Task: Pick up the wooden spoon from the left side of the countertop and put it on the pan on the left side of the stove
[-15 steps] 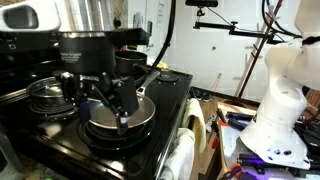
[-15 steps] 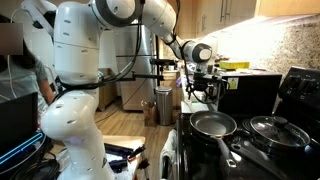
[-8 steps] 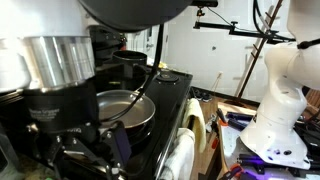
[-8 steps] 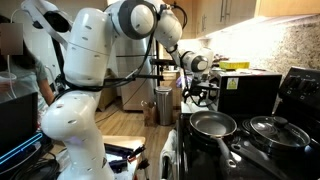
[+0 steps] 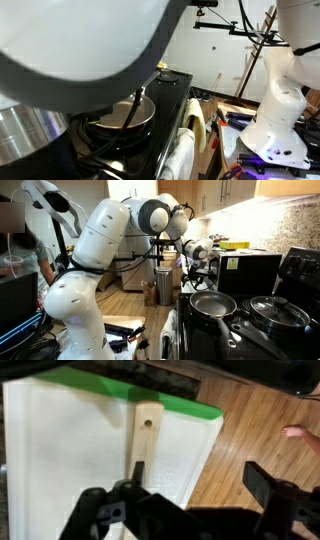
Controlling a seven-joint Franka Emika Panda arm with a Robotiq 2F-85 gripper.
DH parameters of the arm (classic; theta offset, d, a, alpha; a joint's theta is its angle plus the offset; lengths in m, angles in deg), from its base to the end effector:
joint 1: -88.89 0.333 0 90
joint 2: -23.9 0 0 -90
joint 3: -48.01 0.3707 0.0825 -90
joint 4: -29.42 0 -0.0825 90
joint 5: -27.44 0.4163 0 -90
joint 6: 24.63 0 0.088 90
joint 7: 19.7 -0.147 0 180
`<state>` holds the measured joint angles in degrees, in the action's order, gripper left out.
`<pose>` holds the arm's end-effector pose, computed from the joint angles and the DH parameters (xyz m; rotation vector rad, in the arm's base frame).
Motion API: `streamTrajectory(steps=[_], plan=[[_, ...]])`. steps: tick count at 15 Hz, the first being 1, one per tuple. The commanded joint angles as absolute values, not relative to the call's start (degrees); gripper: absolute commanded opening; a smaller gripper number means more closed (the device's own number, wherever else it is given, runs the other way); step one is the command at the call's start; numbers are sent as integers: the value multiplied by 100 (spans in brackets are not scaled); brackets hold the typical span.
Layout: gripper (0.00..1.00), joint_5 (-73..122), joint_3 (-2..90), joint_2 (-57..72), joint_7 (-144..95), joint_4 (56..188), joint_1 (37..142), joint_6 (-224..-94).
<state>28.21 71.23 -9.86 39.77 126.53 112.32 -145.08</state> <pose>0.5037 0.4965 0.2541 -1.7975 -2.2600 0.1587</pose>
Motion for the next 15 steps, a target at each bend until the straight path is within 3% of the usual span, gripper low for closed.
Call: streamTrajectory(steps=[1, 15], plan=[[100, 2529, 7046, -1398, 3806, 12196, 11383, -14636], [100, 2245, 6912, -1608, 2935, 12174, 11537, -14809]])
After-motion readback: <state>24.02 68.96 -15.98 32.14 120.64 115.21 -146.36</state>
